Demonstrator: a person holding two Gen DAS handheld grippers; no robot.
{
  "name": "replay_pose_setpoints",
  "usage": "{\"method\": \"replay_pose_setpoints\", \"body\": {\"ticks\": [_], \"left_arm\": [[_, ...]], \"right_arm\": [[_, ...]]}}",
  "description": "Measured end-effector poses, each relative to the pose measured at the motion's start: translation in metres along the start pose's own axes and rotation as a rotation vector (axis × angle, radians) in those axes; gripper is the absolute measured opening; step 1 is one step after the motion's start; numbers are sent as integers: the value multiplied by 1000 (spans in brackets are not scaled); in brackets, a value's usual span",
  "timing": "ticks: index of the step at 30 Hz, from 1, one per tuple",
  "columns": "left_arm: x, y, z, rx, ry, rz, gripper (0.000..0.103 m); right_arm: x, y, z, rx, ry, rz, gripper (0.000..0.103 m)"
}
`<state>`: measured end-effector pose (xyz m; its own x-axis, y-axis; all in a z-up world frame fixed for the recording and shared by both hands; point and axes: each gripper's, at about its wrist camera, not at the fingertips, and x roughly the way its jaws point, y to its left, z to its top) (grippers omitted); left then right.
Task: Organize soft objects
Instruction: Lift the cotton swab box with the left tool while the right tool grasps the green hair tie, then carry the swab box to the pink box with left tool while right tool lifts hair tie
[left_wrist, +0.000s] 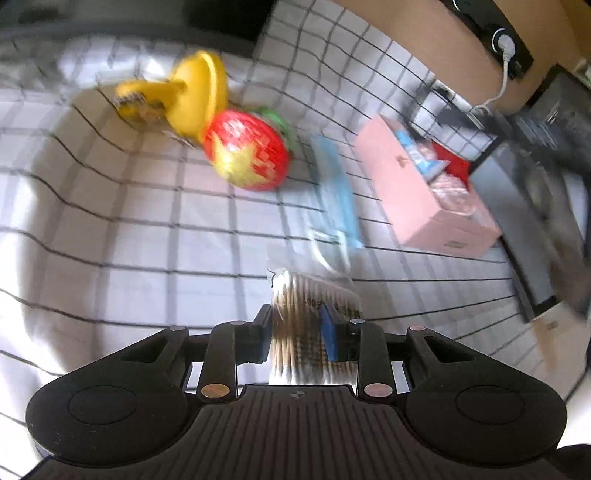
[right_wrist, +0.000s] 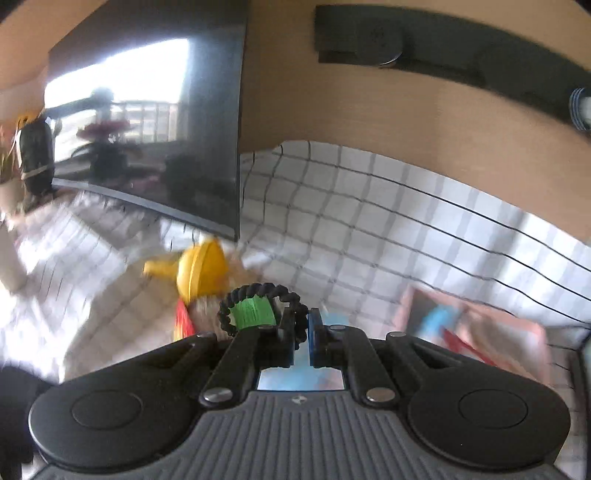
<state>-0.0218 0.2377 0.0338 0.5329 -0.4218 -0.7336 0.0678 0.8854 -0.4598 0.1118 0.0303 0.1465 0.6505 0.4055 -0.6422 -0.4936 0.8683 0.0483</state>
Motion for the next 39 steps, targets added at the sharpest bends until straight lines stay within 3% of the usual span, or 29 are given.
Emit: {"method": "replay_pose_setpoints", "body": {"ticks": [4,7,11,15,23,29,39], "left_arm": [[1,-22,-3,18,4,-57,26],[0,-45,-7,50,20,-124,26],[9,-79,-12,115,53,-165,26],[20,-110,-17,148,78,-157,27],[36,-153,-16,179,84,-164,31],[61,-176,-19,198,107,-78,61],[79,-196,-19,246,122,-48,58]], "right_arm": [[-48,-8,-37,-54,24,-42,7],[-72,-16,-78,-82,93,-68,7],[-80,-26,-135,-115,197,-118,7],[-78,-32,-165,-57,233,-95,7],[-78,-36,-181,-39,206,-11,7],[-82,-38,-189,-46,194,12,7],[-87,-44,-195,-35,193,18,7]]}}
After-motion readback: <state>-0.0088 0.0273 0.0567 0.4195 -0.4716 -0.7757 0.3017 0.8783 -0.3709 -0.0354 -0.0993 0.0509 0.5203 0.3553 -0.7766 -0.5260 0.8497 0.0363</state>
